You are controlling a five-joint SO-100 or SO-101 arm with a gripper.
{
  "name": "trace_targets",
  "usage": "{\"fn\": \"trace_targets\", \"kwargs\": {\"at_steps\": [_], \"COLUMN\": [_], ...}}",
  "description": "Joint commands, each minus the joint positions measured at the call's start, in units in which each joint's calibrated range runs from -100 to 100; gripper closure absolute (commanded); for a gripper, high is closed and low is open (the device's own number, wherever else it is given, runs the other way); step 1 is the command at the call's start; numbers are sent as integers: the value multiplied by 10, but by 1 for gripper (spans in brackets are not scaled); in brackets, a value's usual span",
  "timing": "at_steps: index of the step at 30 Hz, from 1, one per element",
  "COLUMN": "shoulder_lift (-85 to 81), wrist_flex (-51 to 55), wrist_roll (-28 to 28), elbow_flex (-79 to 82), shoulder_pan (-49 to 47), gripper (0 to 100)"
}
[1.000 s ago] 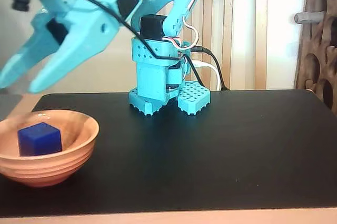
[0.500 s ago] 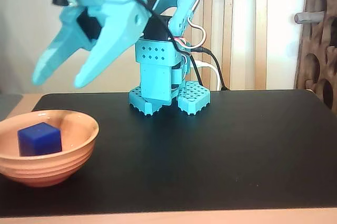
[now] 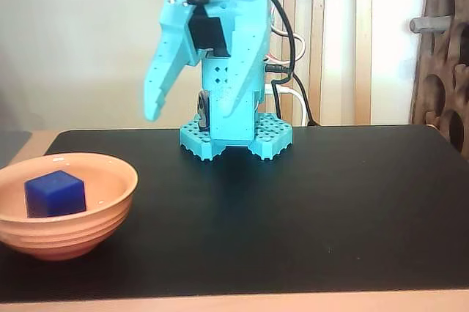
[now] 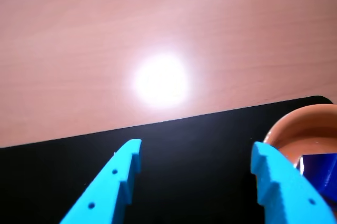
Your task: Place the blue cube in the orange bowl.
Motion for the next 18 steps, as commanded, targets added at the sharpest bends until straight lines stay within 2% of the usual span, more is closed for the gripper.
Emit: {"fn": "trace_targets", "kwargs": {"at_steps": [1,5,9,18], "shoulder_lift": [-41,-66,-103,-176], "wrist_flex": [8,8,8,9], "wrist_roll": [-1,-1,-29,-26], "elbow_flex": [8,27,71,153], "shoulder_pan": [-53,-84,-126,-144], "gripper": [76,76,76,76]}}
